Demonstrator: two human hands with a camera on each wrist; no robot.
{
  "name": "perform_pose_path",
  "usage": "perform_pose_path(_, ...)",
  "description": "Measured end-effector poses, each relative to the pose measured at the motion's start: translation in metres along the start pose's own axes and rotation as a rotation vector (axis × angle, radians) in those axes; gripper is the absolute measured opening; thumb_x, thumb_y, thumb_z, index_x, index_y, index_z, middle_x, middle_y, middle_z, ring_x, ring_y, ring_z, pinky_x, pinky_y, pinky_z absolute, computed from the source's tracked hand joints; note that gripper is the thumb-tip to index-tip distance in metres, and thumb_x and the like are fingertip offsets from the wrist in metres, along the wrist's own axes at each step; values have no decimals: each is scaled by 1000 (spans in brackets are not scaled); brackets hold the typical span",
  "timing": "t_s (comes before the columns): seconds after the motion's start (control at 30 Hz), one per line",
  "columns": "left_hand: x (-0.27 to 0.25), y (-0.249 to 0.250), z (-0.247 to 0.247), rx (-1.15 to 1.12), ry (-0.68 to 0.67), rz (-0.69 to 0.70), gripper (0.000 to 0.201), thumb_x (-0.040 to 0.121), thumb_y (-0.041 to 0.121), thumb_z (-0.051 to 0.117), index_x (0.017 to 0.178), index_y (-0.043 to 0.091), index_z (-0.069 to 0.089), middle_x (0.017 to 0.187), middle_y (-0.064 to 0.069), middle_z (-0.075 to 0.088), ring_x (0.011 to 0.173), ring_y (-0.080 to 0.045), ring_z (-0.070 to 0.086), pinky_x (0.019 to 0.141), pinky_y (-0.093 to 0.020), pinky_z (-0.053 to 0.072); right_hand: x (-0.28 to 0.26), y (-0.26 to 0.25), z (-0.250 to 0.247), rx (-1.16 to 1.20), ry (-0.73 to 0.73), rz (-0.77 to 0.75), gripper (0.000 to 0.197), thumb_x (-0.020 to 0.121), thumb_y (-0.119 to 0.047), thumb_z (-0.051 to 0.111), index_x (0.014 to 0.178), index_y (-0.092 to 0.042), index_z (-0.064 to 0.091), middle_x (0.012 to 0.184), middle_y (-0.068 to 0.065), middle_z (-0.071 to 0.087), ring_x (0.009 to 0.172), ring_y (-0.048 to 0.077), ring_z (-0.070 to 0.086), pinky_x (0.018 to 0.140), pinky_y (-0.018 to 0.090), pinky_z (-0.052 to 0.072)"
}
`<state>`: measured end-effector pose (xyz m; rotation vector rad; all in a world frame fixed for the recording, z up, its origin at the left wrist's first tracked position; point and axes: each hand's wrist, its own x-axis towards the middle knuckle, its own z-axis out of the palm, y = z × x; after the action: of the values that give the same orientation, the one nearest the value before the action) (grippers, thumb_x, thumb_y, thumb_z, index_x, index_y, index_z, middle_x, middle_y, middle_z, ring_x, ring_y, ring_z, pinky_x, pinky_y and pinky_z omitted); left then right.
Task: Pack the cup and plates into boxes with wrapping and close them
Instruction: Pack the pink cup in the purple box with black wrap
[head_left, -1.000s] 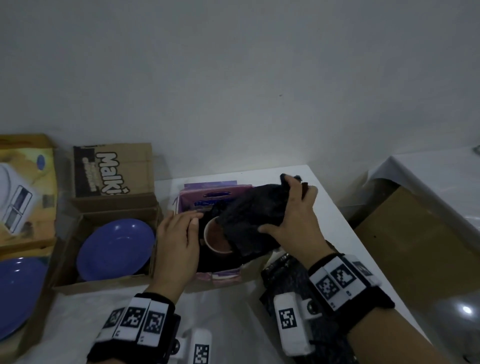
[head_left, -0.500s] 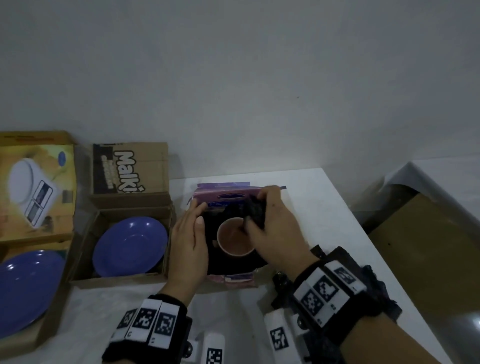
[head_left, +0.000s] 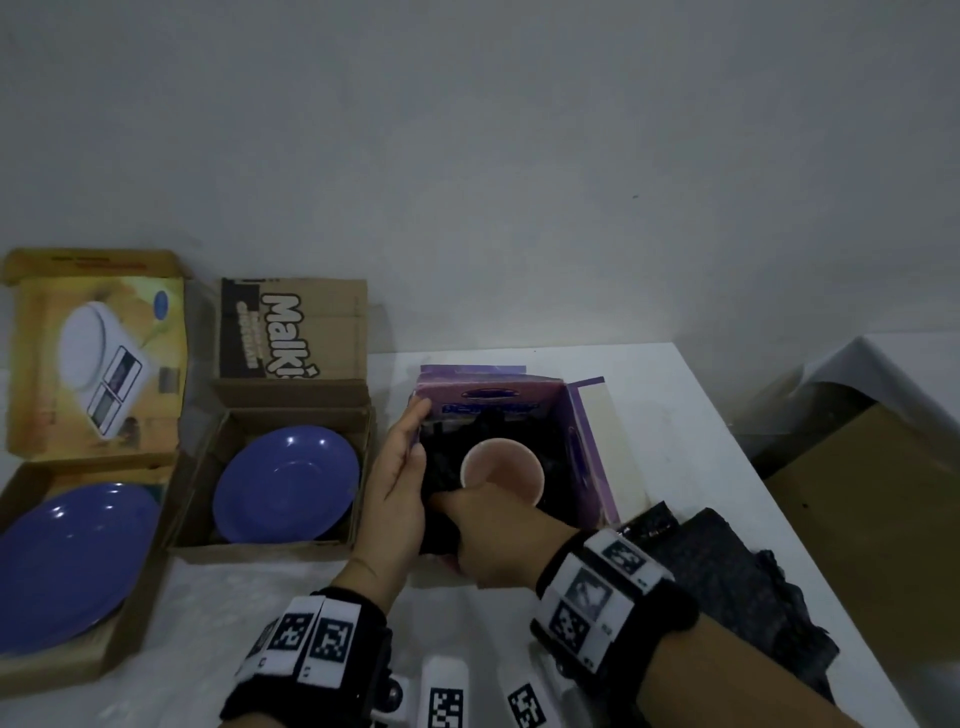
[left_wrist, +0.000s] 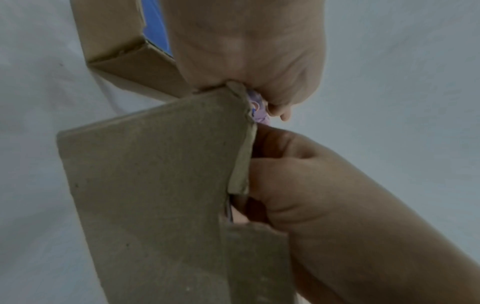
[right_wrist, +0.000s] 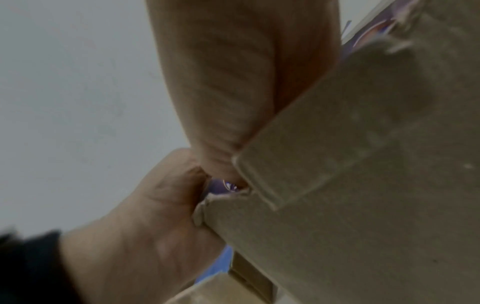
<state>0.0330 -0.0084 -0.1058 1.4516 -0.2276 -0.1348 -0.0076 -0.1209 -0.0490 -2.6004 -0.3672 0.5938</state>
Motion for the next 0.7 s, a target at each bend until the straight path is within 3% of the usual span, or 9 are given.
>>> perform_pose_path(0.07, 0, -3, -2, -39, -21, -13, 41, 93, 31, 41, 128, 50, 49, 146, 15, 41, 137, -3, 33, 117, -42, 23, 0, 2, -8, 64, -101, 30, 27, 91, -10, 50, 118, -10, 54, 113, 11, 62, 99, 28, 59, 85, 36, 50)
perform_pose_path(0.1, 0, -4, -3, -66, -17, -27, 42, 92, 32, 42, 130, 48, 48, 148, 14, 39, 138, -5, 32, 117, -44, 22, 0, 3, -11, 105, -80, 42, 32, 90, -6, 49, 122, -11, 52, 116, 11, 61, 101, 27, 58, 86, 35, 49)
perform_pose_path(0.17, 0, -8, -5, -121, 15, -74, 45, 90, 36, 45, 133, 48, 45, 149, 14, 37, 139, -9, 32, 116, -47, 23, 1, 6, -14, 47, 133, 28, 37, 85, -1, 49, 119, -14, 55, 112, 10, 61, 100, 27, 58, 80, 32, 48)
perform_pose_path(0.23, -2, -8, -6, -133, 19, -96, 44, 88, 41, 47, 131, 52, 45, 148, 15, 39, 138, -10, 34, 116, -47, 25, 3, 3, -10, -163, 299, 31, 29, 84, -2, 49, 108, -13, 61, 105, 10, 61, 94, 29, 58, 71, 31, 45)
perform_pose_path(0.3, -4, -6, -6, -131, 16, -101, 40, 88, 42, 46, 125, 57, 48, 144, 17, 43, 136, -8, 38, 115, -46, 27, 6, -1, 0, -258, 184, 27, 22, 89, -9, 47, 103, -8, 64, 101, 12, 64, 88, 29, 59, 71, 33, 46)
perform_pose_path(0.37, -4, -3, -5, -117, 30, -99, 38, 89, 40, 42, 123, 57, 49, 142, 18, 45, 134, -8, 40, 114, -45, 29, 6, -3, 6, -250, -66, 11, 26, 95, -12, 43, 109, 0, 61, 96, 15, 63, 79, 26, 56, 71, 32, 44)
perform_pose_path(0.47, -5, -1, -4, -94, 58, -89, 37, 90, 39, 41, 120, 60, 49, 141, 19, 46, 133, -7, 40, 114, -45, 29, 8, 0, 7, -48, -261, 55, 27, 92, -2, 44, 113, 11, 57, 109, 26, 61, 97, 34, 57, 82, 41, 46)
perform_pose_path(0.6, -5, 2, -3, -92, 71, -84, 37, 92, 35, 41, 121, 56, 49, 141, 17, 46, 133, -7, 40, 114, -45, 29, 17, -3, -5, -160, -156, 53, 34, 99, -10, 34, 117, 5, 58, 120, 20, 59, 107, 32, 54, 85, 34, 42)
perform_pose_path(0.7, -6, 3, -3, -80, 81, -72, 38, 101, 21, 38, 127, 47, 47, 141, 15, 46, 133, -6, 40, 115, -44, 29, 26, -6, 2, -158, -271, 61, 38, 100, -13, 33, 133, 2, 46, 140, 19, 44, 125, 33, 43, 103, 38, 32)
